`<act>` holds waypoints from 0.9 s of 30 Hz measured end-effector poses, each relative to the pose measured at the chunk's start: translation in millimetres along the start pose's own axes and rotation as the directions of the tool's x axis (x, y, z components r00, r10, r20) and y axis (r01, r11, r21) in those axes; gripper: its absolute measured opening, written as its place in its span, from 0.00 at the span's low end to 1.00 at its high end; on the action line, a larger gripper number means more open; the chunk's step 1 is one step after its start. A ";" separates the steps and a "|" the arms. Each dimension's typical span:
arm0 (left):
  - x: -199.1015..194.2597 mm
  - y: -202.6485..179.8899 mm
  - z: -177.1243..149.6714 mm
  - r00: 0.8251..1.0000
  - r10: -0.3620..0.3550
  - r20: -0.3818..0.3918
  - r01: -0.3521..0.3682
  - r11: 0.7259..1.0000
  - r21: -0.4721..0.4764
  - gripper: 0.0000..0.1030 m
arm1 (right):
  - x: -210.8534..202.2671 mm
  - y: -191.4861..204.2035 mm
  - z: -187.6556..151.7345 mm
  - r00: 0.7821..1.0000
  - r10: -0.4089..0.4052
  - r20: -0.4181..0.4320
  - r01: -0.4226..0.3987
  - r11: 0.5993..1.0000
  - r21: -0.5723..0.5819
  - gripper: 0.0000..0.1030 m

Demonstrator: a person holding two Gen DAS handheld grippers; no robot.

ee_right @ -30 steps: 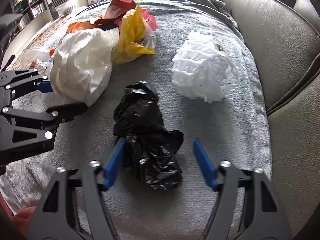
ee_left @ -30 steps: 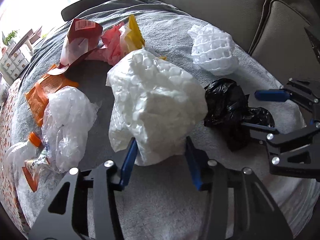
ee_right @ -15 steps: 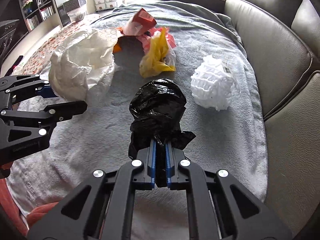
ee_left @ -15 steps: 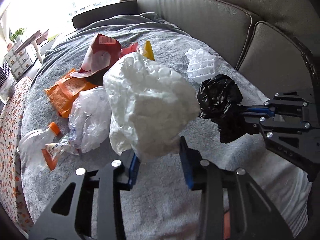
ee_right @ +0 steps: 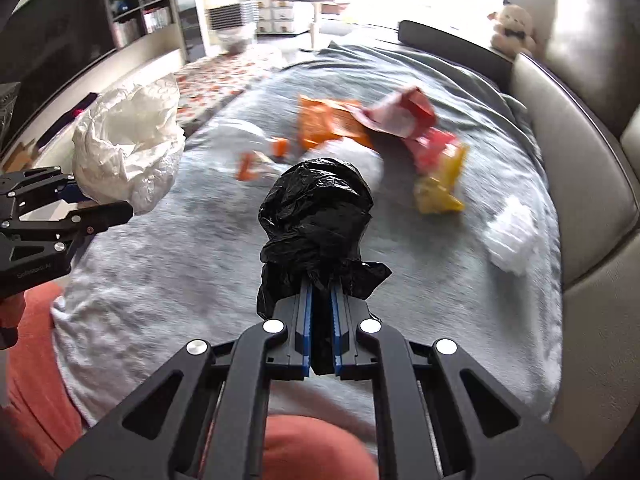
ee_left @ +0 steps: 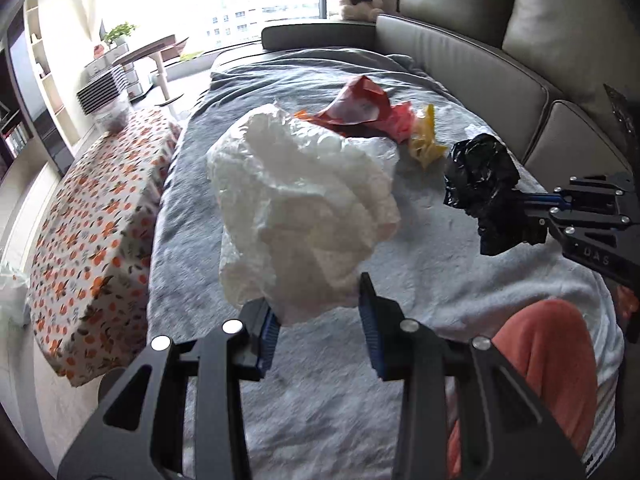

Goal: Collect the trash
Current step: 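Carry both bags to the grey bin and open the right tool over it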

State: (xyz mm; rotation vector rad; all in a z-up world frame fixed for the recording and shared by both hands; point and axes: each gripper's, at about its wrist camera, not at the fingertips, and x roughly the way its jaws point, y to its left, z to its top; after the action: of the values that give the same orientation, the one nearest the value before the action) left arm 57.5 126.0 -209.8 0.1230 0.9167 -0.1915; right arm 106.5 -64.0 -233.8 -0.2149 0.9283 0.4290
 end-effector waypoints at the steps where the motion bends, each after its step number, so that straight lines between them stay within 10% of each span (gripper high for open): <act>1: -8.5 12.9 -9.7 1.000 0.016 -0.002 -0.016 1.000 -0.018 0.36 | -0.2 17.7 4.6 1.000 0.017 0.006 -0.017 1.000 -0.023 0.07; 12: -83.6 130.1 -103.6 0.985 0.170 -0.018 -0.170 0.963 -0.207 0.36 | 8.4 184.6 38.2 0.984 0.177 0.020 -0.168 0.960 -0.225 0.07; 27: -127.2 263.7 -229.4 0.947 0.289 -0.137 -0.320 0.843 -0.432 0.36 | 65.1 396.8 57.8 0.928 0.357 -0.103 -0.366 0.831 -0.419 0.07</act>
State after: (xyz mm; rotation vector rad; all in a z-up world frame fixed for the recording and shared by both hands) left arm -138.7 440.4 -240.4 -0.1579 0.9733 0.3282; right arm 5.5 329.1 -251.2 -0.4518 0.8852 0.9927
